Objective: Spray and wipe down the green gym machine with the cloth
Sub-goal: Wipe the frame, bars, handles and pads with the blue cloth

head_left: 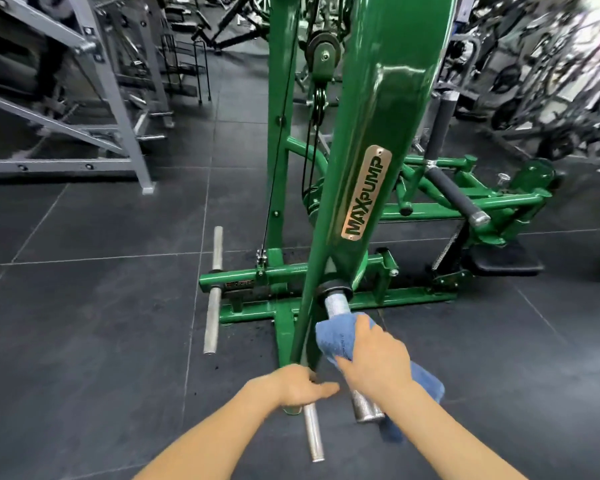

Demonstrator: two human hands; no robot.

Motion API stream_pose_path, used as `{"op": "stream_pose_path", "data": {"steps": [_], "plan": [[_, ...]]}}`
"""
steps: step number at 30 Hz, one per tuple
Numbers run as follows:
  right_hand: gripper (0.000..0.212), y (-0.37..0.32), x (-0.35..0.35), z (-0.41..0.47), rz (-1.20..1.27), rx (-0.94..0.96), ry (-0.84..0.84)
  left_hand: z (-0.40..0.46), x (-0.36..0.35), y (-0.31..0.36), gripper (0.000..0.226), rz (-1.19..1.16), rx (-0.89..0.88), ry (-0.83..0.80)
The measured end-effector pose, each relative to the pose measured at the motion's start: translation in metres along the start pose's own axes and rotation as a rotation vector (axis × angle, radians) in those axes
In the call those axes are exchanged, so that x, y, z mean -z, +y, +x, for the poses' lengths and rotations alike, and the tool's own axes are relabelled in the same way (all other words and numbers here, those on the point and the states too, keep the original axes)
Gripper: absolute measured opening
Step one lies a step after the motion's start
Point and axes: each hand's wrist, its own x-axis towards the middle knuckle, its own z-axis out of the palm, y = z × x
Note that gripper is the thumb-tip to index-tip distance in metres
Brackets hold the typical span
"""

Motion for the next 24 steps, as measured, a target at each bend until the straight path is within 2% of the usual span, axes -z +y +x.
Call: {"op": "stream_pose_path", "data": {"steps": [3,6,8,12,15,17,19,24], "plan": [[0.068,-0.017,-0.007,0.0,-0.207,-0.035,0.049,0.005,0.018,-0.009,0.052,0.172,0.047,0.051],[0.066,-0.03,-0.008,0.029,-0.239,-0.156,0.024,0.013,0.031,-0.008,0.036,0.099,-0.005,0.129],[0.055,-0.039,-0.008,0.046,-0.225,-0.209,0.023,0.014,0.034,-0.007,0.032,0.092,-0.042,0.161],[0.039,-0.037,-0.002,0.067,-0.058,-0.218,0.069,0.017,0.031,-0.009,0.032,0.068,-0.07,0.167],[0.045,-0.017,0.0,0.069,0.232,-0.226,-0.012,0.011,0.023,-0.014,0.037,0.087,-0.067,0.151],[0.048,-0.008,-0.002,0.057,0.315,-0.221,-0.07,0.007,0.017,-0.016,0.034,0.086,-0.058,0.12],[0.046,-0.008,-0.006,0.038,0.239,-0.204,-0.071,0.004,0.016,-0.016,0.033,0.073,-0.057,0.101],[0.034,-0.039,-0.015,0.009,-0.29,-0.217,0.109,0.003,0.026,-0.013,0.037,0.052,-0.058,0.123]]}}
